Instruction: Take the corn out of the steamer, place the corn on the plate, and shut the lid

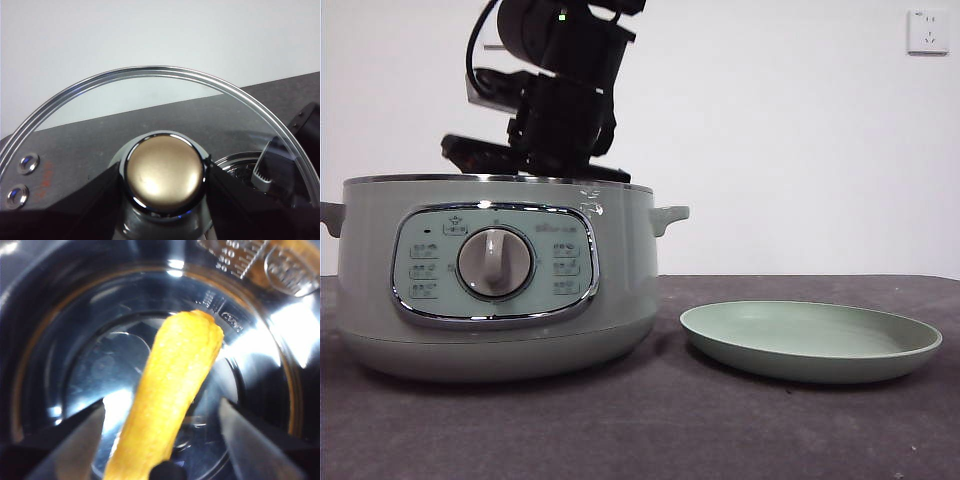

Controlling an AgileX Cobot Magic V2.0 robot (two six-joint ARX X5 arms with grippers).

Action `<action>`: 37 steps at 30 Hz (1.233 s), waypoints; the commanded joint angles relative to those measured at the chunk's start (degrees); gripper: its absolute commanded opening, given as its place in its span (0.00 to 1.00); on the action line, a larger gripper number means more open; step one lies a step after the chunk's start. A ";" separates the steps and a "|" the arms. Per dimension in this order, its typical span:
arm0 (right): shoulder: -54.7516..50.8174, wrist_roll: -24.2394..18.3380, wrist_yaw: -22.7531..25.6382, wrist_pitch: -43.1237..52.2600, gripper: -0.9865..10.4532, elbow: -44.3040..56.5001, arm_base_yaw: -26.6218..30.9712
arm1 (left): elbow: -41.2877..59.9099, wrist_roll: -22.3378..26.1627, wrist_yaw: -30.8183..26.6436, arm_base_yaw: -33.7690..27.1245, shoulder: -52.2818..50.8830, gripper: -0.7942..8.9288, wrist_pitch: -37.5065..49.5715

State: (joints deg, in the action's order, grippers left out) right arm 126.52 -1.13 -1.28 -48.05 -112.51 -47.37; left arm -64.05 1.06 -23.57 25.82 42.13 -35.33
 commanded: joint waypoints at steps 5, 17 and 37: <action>2.21 -0.28 -0.11 0.07 0.16 -0.20 -0.26 | -0.59 0.70 -0.31 -0.02 -0.76 0.07 2.10; -7.56 -0.26 3.76 -6.38 0.08 -0.44 -0.13 | -0.59 0.68 -0.04 -0.02 0.59 0.07 1.49; -22.45 3.80 6.38 -30.45 0.08 2.36 16.81 | -0.59 0.48 10.56 0.00 13.31 0.07 10.91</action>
State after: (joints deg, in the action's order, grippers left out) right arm 103.53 1.08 5.02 -77.67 -111.53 -30.70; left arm -64.05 1.06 -12.88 25.82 55.83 -27.73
